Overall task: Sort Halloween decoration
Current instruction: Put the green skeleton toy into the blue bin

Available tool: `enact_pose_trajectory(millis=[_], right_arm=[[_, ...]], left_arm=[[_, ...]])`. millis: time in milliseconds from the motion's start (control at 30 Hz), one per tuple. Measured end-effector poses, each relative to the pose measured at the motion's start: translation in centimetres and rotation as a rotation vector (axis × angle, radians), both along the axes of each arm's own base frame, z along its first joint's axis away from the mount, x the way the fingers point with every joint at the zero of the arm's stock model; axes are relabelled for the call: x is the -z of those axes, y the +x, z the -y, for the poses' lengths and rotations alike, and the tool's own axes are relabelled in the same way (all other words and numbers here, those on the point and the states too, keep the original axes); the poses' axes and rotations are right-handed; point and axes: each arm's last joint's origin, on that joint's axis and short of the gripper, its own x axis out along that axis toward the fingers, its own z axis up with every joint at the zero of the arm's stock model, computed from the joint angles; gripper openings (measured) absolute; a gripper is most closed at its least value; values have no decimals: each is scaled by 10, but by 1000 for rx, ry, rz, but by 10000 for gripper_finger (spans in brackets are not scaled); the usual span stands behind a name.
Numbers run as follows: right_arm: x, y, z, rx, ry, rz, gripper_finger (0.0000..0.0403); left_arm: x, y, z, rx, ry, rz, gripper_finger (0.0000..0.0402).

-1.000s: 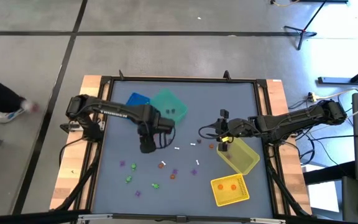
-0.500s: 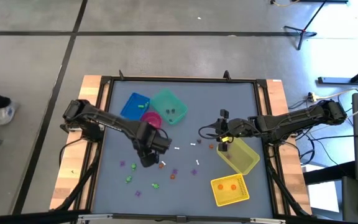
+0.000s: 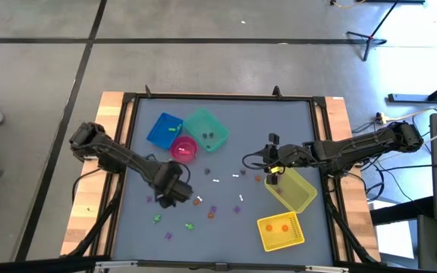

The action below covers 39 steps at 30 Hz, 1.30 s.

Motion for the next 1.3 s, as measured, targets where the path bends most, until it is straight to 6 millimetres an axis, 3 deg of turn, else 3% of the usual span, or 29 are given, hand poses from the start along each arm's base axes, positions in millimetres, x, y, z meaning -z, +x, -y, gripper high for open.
enact_pose_trajectory(millis=[167,333,467,700,900,1300], right_arm=[[0,0,0,0,0,0,161],[0,0,0,0,0,0,161],[0,0,0,0,0,0,161],[0,0,0,0,0,0,161],[0,0,0,0,0,0,161],[0,0,0,0,0,0,161]], left_arm=[[-4,-33,-12,-83,1,64,124],[-5,-65,-26,-200,-49,264,124],[1,-79,-33,-313,-98,430,124],[21,-72,-31,-452,-161,581,124],[33,-58,-24,-460,-238,655,124],[46,-53,-7,-412,-297,580,124]])
